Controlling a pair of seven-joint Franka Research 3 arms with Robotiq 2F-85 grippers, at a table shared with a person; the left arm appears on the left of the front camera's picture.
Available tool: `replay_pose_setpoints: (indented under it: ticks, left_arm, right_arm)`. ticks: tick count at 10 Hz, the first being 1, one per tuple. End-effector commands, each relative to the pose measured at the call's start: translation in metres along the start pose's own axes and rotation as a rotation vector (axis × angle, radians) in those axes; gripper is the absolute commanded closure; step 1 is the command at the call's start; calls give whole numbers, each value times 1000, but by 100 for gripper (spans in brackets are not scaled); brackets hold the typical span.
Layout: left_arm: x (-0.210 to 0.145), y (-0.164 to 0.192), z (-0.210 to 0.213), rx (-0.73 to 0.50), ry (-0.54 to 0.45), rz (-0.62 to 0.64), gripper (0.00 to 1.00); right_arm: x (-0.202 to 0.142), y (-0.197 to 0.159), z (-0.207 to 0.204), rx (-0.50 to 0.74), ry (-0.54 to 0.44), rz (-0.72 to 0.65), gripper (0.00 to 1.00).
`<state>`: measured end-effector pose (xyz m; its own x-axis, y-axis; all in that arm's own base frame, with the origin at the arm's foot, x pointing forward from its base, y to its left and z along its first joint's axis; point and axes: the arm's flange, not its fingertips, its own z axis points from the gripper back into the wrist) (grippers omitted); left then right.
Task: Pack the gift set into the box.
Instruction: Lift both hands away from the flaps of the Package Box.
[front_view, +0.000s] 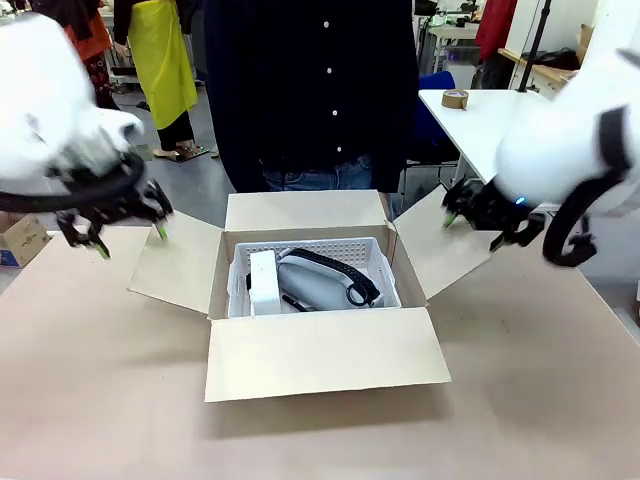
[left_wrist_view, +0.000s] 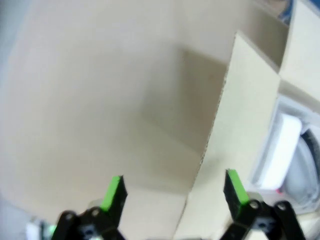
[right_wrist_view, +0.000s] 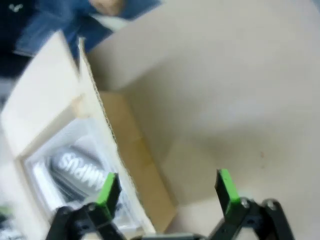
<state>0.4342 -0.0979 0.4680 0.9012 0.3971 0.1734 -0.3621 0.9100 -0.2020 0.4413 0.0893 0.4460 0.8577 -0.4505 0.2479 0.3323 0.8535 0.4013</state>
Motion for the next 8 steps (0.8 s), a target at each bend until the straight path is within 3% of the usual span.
replay_pose_setpoints:
  ticks: [1, 3, 5, 6, 7, 8]
  left_arm:
    - [17, 106, 79, -477, 242, -14, 0]
    - [19, 190, 78, -835, 343, 16, 0]
    - [20, 247, 38, -1230, 293, -25, 0]
    - [25, 259, 10, -1319, 283, 8, 0]
    - [41, 244, -9, -1102, 342, 231, 0]
    - [4, 264, 53, -1077, 134, 32, 0]
  right_arm:
    - [38, -98, 99, 323, 189, -180, 0]
    - [52, -194, 112, 583, 419, -248, 0]
    - [44, -263, 95, 778, 462, -338, 0]
    - [41, -276, 77, 750, 443, -450, 0]
    - [19, -250, 125, 746, 362, -260, 0]
    - [19, -250, 125, 746, 362, -260, 0]
